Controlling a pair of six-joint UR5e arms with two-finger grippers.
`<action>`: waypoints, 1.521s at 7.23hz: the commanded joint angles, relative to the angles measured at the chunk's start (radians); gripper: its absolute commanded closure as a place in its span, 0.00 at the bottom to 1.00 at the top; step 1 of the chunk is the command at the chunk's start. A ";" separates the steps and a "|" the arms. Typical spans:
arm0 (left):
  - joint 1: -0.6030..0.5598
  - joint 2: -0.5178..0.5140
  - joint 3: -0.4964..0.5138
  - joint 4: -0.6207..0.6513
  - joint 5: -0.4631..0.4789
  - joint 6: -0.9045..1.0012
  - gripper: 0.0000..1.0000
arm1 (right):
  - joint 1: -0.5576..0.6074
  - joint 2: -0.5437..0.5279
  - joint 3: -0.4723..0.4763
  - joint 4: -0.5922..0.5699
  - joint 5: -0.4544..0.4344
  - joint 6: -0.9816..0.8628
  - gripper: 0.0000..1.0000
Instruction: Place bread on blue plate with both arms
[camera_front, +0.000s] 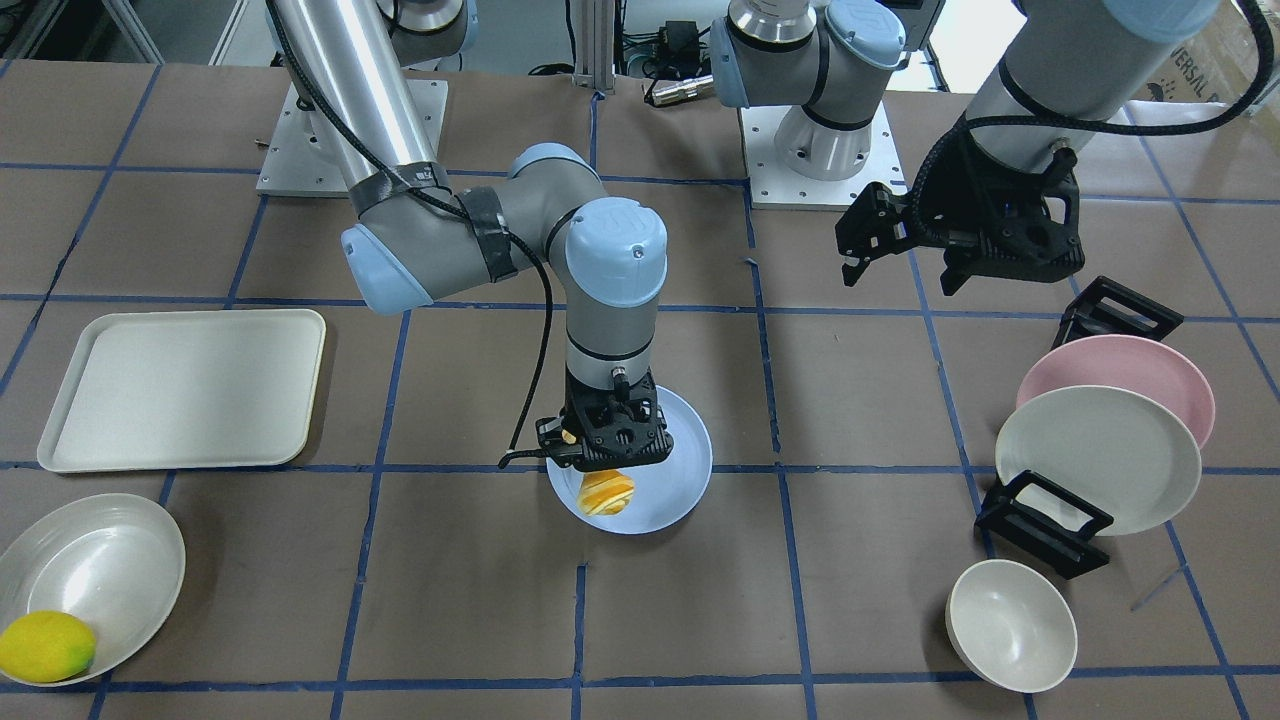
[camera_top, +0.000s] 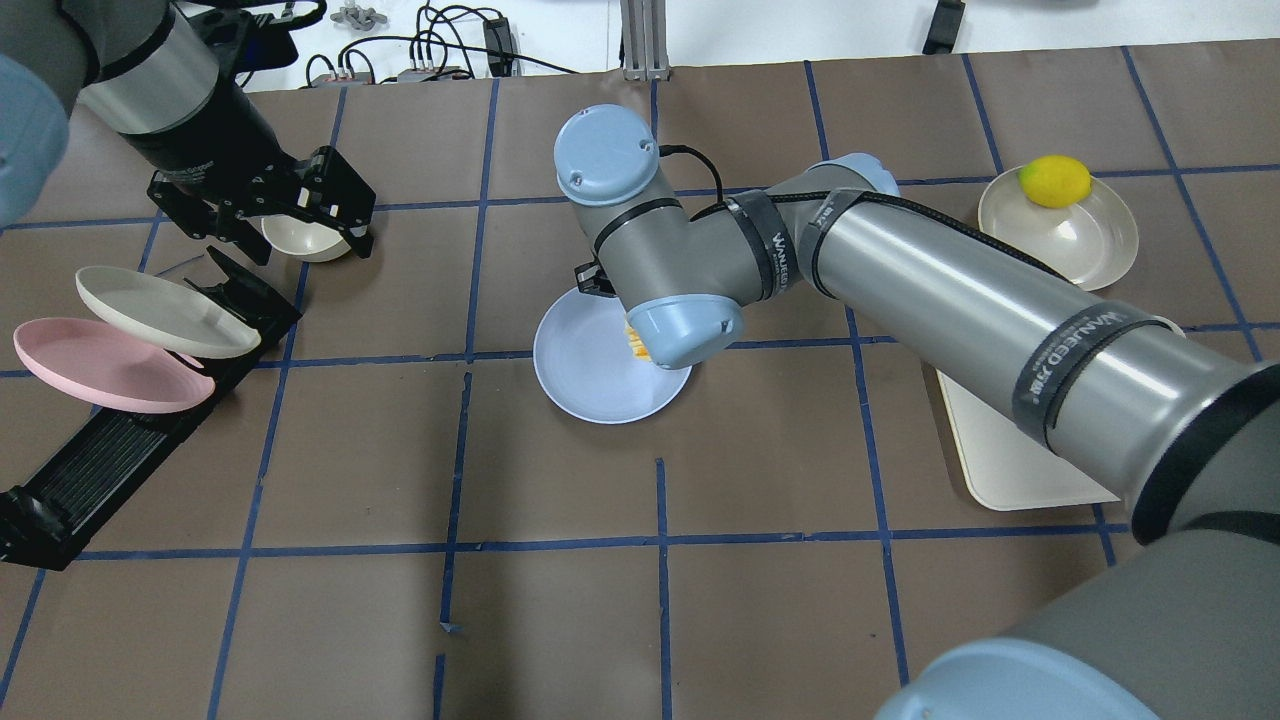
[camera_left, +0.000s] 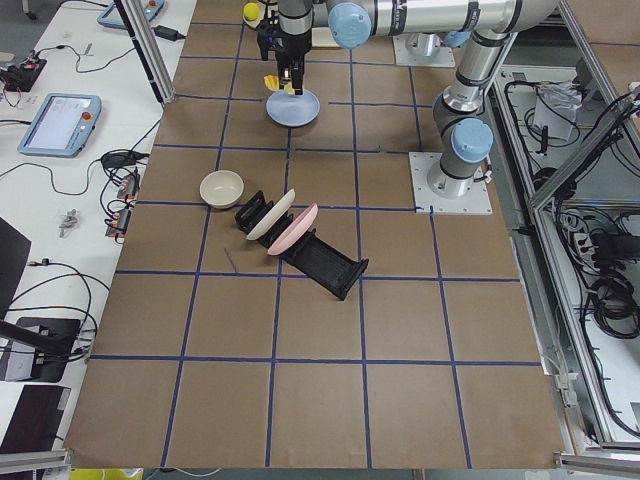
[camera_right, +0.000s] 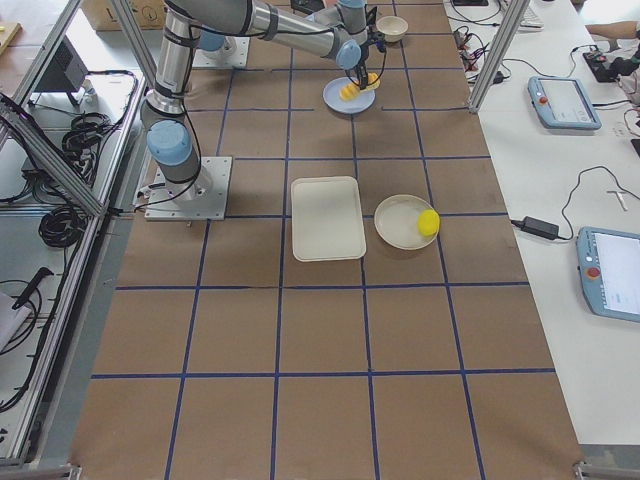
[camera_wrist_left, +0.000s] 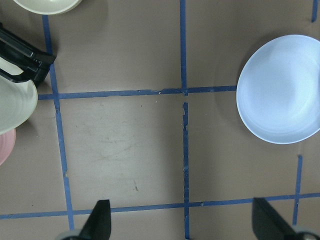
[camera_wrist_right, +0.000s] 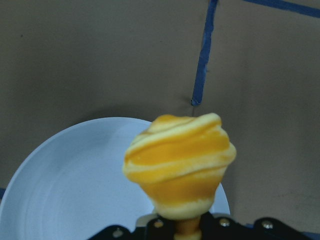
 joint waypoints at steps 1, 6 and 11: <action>-0.003 0.010 -0.007 0.002 0.000 0.001 0.00 | 0.008 0.032 -0.002 -0.022 -0.001 0.009 0.89; 0.031 0.021 -0.014 -0.019 0.007 0.046 0.00 | 0.026 0.040 -0.002 -0.001 0.010 0.006 0.00; 0.022 0.039 -0.033 -0.027 0.013 -0.015 0.00 | -0.052 -0.090 -0.075 0.105 0.012 -0.033 0.00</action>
